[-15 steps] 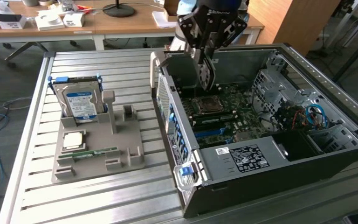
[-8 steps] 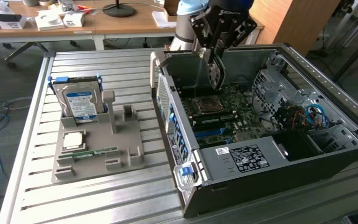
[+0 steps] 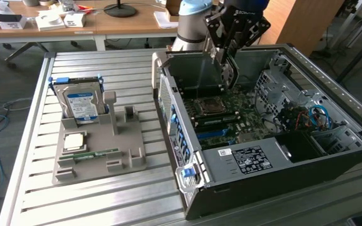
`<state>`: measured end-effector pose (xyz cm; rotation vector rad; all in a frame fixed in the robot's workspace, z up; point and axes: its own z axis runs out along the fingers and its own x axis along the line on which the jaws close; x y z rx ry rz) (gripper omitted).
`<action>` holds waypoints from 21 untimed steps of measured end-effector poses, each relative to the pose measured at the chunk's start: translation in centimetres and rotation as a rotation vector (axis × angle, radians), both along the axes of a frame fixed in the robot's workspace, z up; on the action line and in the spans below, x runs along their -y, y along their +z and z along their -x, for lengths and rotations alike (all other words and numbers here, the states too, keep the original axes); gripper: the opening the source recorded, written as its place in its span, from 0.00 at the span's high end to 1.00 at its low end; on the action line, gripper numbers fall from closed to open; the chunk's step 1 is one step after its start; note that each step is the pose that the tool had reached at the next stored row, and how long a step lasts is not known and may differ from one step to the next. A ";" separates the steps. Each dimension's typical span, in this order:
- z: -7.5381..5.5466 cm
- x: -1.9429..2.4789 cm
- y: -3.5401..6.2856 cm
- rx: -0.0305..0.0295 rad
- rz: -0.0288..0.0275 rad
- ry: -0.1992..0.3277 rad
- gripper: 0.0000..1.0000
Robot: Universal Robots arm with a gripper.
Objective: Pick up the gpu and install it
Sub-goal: 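Pick up the gpu and move the gpu toward the slot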
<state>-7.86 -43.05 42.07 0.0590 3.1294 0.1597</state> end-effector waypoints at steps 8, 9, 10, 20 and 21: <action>-2.6 0.00 0.00 0.0000 -0.0001 0.000 0.74; -2.9 0.00 0.00 0.0001 0.0000 0.000 0.74; -3.3 0.00 0.00 0.0000 -0.0001 0.000 0.74; -6.7 0.00 0.00 0.0000 -0.0002 0.001 0.74; -7.0 0.00 -0.01 0.0001 -0.0003 0.001 0.74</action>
